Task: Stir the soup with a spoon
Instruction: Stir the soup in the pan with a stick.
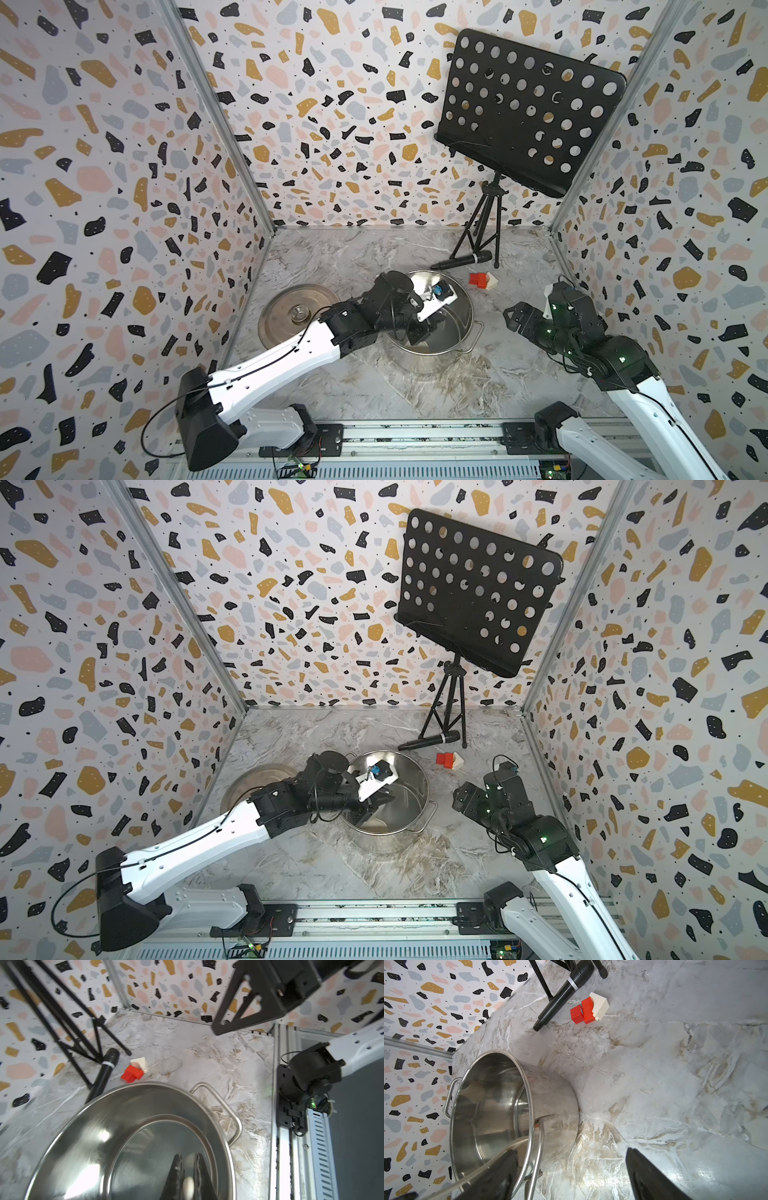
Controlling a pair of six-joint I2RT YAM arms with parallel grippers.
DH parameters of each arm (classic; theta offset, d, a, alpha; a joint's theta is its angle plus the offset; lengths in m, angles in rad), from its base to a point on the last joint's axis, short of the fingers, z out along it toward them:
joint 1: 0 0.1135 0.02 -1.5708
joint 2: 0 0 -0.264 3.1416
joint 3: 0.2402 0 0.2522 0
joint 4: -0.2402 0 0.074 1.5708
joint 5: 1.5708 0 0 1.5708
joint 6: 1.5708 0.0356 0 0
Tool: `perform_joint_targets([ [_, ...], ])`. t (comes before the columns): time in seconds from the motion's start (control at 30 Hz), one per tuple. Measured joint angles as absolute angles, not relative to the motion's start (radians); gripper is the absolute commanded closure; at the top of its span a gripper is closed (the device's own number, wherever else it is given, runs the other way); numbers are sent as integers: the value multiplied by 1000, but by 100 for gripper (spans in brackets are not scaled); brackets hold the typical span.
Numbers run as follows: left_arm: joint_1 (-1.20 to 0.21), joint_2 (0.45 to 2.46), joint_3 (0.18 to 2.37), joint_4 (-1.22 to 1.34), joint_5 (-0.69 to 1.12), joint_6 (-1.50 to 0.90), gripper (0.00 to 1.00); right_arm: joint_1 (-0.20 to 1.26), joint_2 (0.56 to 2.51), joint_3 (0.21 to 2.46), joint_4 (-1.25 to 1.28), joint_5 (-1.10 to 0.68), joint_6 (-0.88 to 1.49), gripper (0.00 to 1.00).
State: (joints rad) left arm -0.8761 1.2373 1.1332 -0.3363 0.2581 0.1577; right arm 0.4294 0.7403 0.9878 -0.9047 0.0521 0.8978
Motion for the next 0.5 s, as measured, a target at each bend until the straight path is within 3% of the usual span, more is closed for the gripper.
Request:
perform_joint_targets([
  [0.27, -636, 1275, 1132, -252, 262, 113, 100, 429, 741, 984, -904, 39, 898, 14],
  [0.5, -611, 1501, 1298, -193, 260, 108, 100, 429, 741, 984, -904, 37, 897, 14],
])
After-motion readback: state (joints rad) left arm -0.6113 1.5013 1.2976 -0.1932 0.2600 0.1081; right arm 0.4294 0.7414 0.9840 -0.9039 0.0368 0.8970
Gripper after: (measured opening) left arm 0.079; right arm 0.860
